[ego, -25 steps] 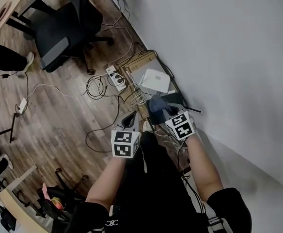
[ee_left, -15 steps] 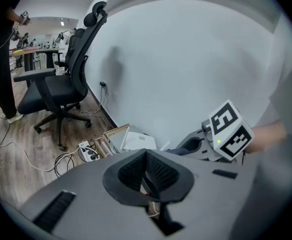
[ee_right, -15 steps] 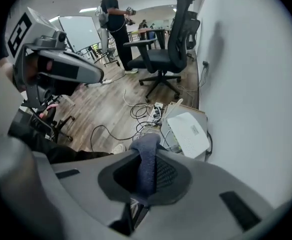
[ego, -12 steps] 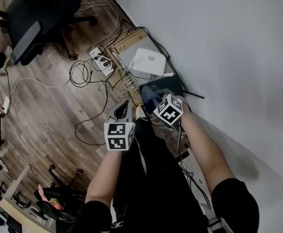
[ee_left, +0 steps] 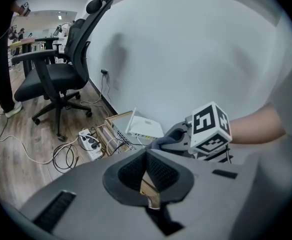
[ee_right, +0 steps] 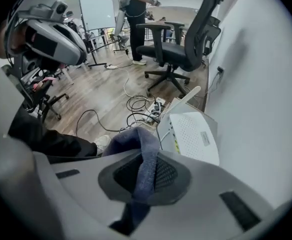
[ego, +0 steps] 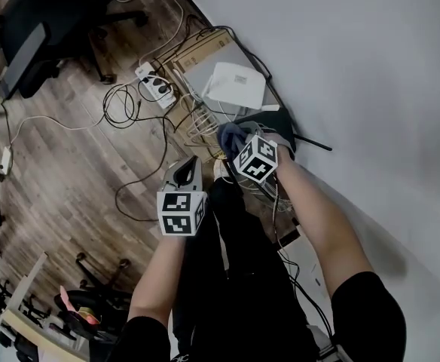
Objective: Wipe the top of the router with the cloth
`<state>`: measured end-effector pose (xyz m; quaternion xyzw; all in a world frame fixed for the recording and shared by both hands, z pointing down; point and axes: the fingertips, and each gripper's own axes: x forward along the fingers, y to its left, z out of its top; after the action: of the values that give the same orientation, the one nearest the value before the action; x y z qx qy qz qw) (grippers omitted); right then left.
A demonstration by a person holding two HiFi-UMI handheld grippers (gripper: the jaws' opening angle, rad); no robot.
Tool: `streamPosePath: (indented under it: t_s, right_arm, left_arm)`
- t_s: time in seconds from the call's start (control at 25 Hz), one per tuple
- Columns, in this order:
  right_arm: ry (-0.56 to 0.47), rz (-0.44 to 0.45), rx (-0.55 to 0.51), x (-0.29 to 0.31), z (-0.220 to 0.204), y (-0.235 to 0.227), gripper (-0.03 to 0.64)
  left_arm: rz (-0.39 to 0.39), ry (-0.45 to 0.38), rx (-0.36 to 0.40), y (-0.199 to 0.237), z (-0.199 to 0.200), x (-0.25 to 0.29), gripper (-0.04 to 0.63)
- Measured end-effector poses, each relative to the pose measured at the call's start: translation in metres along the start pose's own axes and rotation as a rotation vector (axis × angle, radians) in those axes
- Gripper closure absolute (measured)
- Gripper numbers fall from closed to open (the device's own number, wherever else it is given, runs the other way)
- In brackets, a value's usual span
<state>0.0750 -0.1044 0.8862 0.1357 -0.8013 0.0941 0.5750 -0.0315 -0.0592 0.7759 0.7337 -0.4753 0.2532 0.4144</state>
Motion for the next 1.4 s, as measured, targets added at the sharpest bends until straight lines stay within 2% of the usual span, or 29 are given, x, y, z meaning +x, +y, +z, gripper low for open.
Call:
streamPosePath:
  t_s: [0.28,0.52,0.64,0.84,1.0,1.12,1.4]
  right_arm:
    - [0.004,0.053,-0.130,0.024,-0.006,0.009,0.604]
    - [-0.002,0.109,-0.112,0.023,-0.017,0.025,0.604]
    - [0.017,0.169,-0.146,0.020,-0.027,0.042,0.604]
    - [0.070,0.322,-0.217,0.012,-0.051,0.083,0.604]
    - [0.096,0.410,-0.226,0.008,-0.063,0.103,0.604]
    - [0.084,0.386,-0.224,0.009,-0.063,0.100,0.604]
    - [0.084,0.211,-0.166,0.020,-0.059,0.057,0.604]
  left_arm:
    - [-0.015,0.035,-0.020,-0.005,-0.019,0.004,0.601]
    - [-0.022,0.043,-0.001,-0.010,-0.016,0.006,0.601]
    - [-0.026,0.038,0.016,-0.014,-0.010,0.009,0.601]
    - [-0.026,0.045,0.018,-0.015,-0.010,0.012,0.601]
    - [-0.030,0.039,0.022,-0.018,-0.008,0.016,0.601]
    - [-0.036,0.021,0.027,-0.021,-0.004,0.019,0.601]
    - [-0.040,0.018,0.020,-0.022,-0.001,0.024,0.601]
